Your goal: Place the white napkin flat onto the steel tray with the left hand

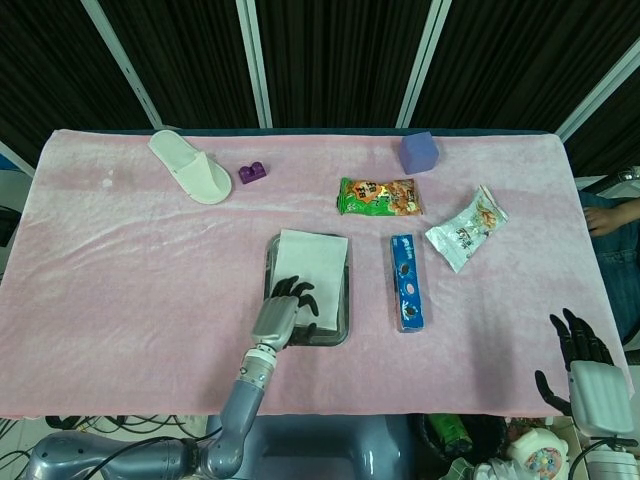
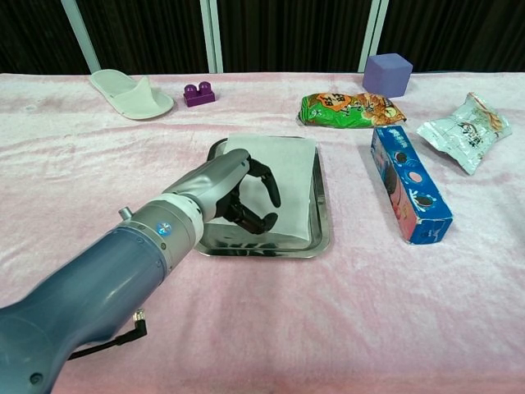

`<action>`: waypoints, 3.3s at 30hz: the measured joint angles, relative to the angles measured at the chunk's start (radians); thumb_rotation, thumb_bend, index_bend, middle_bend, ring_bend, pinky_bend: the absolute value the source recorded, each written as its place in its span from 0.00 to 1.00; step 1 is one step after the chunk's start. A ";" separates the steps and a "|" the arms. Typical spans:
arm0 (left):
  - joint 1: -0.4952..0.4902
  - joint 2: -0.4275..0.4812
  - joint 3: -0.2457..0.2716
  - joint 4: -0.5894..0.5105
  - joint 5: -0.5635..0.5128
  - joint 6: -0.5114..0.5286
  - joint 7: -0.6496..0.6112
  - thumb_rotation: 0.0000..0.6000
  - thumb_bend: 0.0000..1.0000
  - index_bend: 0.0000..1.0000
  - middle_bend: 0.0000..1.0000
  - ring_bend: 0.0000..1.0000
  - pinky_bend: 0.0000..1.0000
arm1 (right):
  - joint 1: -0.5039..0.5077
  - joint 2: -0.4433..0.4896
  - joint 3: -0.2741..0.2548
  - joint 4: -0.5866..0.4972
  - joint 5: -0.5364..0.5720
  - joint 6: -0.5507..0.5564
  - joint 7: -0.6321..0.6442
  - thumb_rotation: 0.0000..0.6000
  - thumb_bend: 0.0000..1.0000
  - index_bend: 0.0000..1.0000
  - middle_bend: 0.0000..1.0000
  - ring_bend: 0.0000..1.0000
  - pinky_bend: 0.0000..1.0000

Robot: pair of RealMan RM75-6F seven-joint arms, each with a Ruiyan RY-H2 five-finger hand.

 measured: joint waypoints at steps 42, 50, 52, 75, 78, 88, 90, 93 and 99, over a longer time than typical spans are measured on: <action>-0.266 0.255 0.090 0.400 0.307 -0.422 -0.286 1.00 0.31 0.23 0.18 0.07 0.17 | 0.000 0.005 -0.001 -0.009 0.014 -0.012 -0.004 1.00 0.31 0.00 0.00 0.05 0.16; -0.268 0.245 0.105 0.387 0.281 -0.410 -0.253 1.00 0.31 0.24 0.19 0.07 0.17 | -0.001 0.009 -0.004 -0.015 0.017 -0.016 -0.003 1.00 0.31 0.00 0.00 0.05 0.16; -0.268 0.243 0.106 0.384 0.276 -0.408 -0.248 1.00 0.31 0.24 0.19 0.07 0.18 | -0.001 0.009 -0.004 -0.016 0.017 -0.016 -0.003 1.00 0.31 0.00 0.00 0.05 0.16; -0.281 0.212 0.096 0.331 0.069 -0.409 -0.102 1.00 0.30 0.22 0.18 0.07 0.21 | -0.001 0.020 -0.005 -0.022 0.021 -0.021 0.012 1.00 0.31 0.00 0.00 0.05 0.16; -0.284 0.208 0.094 0.314 0.012 -0.397 -0.052 1.00 0.30 0.23 0.18 0.07 0.21 | 0.000 0.021 -0.006 -0.023 0.020 -0.023 0.013 1.00 0.31 0.00 0.00 0.05 0.16; -0.316 0.190 0.084 0.234 -0.171 -0.339 0.093 1.00 0.29 0.24 0.18 0.07 0.22 | 0.001 0.024 -0.006 -0.024 0.020 -0.025 0.018 1.00 0.31 0.00 0.00 0.05 0.16; -0.322 0.190 0.082 0.221 -0.188 -0.328 0.103 1.00 0.29 0.24 0.18 0.07 0.22 | 0.001 0.024 -0.007 -0.024 0.018 -0.026 0.017 1.00 0.31 0.00 0.00 0.05 0.16; -0.328 0.191 0.083 0.209 -0.213 -0.318 0.117 1.00 0.29 0.24 0.18 0.07 0.23 | 0.001 0.024 -0.008 -0.024 0.017 -0.026 0.017 1.00 0.31 0.00 0.00 0.05 0.16; -0.336 0.184 0.087 0.194 -0.279 -0.274 0.165 1.00 0.28 0.24 0.19 0.07 0.24 | 0.001 0.025 -0.009 -0.025 0.016 -0.027 0.017 1.00 0.31 0.00 0.00 0.05 0.16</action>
